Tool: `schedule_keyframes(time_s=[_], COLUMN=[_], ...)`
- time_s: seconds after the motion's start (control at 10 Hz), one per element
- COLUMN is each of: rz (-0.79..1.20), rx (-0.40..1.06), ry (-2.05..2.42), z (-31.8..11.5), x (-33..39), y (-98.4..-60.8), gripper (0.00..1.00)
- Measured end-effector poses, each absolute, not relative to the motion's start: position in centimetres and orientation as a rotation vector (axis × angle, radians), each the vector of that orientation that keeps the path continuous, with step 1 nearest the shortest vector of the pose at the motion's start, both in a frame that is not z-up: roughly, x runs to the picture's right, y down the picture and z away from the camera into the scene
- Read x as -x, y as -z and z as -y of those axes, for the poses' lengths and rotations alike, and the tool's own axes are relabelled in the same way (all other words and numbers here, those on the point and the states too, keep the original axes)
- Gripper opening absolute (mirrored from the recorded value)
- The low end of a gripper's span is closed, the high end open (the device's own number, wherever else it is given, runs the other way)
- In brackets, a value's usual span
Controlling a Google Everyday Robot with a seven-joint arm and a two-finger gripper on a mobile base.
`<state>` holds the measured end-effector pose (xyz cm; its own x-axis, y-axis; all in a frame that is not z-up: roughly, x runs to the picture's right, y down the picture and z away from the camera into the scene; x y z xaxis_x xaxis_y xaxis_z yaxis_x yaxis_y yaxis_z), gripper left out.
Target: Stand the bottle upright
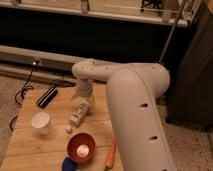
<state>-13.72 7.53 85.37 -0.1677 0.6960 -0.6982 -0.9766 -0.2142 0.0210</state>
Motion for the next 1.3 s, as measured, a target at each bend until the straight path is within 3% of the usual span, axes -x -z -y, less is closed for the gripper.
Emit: schedule_keyframes(time_s=[0.6,1.3], rz=[-0.4,-0.192], rx=[0.643,0.775], ry=[-1.123,-0.699], z=[-6.9,-7.4], x=[14.6,16.3], y=[-80.0,-75.6], gripper=[0.8,0.8])
